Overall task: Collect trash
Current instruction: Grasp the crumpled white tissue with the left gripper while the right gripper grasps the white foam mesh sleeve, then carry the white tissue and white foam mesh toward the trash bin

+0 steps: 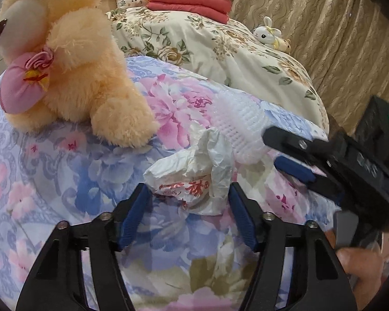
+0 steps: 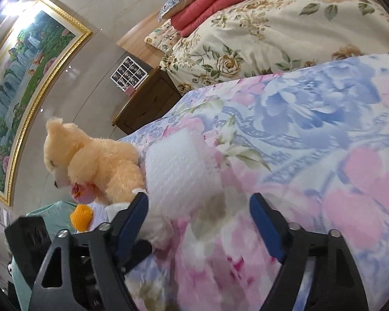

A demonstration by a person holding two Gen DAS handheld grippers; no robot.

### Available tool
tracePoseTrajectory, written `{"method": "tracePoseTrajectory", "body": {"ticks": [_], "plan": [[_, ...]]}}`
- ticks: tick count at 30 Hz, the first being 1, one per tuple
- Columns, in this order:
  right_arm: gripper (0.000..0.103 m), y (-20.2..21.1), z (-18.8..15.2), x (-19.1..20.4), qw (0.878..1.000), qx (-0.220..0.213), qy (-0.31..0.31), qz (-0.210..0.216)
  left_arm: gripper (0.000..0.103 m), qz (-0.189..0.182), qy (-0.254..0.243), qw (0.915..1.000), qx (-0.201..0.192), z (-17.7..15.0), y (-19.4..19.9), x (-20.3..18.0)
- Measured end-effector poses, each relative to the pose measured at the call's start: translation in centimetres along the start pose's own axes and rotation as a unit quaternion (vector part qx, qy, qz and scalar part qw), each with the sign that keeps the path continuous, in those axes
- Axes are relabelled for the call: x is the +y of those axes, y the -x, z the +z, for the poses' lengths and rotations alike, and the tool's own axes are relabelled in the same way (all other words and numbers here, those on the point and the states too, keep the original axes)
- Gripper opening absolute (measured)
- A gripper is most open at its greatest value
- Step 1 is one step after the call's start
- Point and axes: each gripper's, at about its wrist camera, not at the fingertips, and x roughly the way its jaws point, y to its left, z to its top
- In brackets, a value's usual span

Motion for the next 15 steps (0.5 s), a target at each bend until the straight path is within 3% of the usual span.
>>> {"method": "tracePoseTrajectory", "body": {"ticks": [4, 5, 7, 11, 15], "plan": [[0.046, -1.4, 0.7, 0.4, 1.000, 0.017, 0.002, 0.012, 0.036, -0.009, -0.010, 0.9999, 0.000, 0.1, -0.2, -0.2], [0.042, -1.7, 0.6, 0.5, 1.000, 0.021, 0.002, 0.012, 0.027, -0.015, -0.014, 0.9998, 0.001, 0.1, -0.3, -0.3], [0.031, -1.6, 0.3, 0.5, 1.000, 0.021, 0.005, 0.011, 0.020, -0.014, -0.022, 0.9997, -0.003, 0.0, -0.2, -0.7], [0.024, -0.1, -0.4, -0.2, 1.000, 0.012, -0.008, 0.015, 0.011, -0.020, -0.025, 0.9995, -0.002, -0.3, 0.3, -0.7], [0.020, 2.2, -1.2, -0.6, 1.000, 0.000, -0.008, 0.011, 0.010, -0.030, -0.016, 0.9994, -0.002, -1.0, 1.3, -0.7]]}}
